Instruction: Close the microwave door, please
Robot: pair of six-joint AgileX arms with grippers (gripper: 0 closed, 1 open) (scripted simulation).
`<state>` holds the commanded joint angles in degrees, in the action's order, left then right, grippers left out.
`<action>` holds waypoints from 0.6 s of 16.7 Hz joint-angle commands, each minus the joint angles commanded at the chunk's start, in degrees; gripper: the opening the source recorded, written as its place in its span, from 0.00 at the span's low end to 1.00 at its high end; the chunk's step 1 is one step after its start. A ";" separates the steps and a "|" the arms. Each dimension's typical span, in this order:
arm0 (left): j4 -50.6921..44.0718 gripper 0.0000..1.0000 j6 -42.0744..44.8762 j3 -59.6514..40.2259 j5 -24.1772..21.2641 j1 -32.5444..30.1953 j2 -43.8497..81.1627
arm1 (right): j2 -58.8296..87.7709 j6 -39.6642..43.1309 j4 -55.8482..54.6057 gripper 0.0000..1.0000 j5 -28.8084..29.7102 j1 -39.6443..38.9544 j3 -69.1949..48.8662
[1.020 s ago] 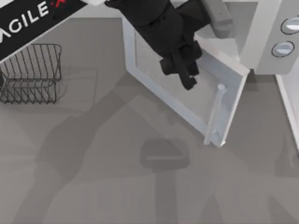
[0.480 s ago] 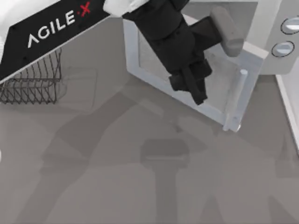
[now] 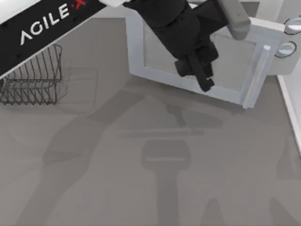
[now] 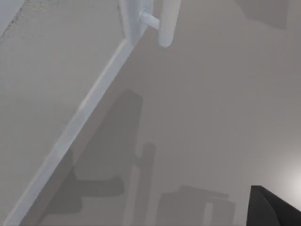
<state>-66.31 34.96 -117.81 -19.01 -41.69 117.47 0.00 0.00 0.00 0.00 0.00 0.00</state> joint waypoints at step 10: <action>-3.01 0.00 -1.73 -3.46 -0.28 -2.62 4.39 | 0.00 0.00 0.00 1.00 0.00 0.00 0.00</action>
<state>-69.33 33.23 -121.27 -19.29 -44.31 121.86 0.00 0.00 0.00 0.00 0.00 0.00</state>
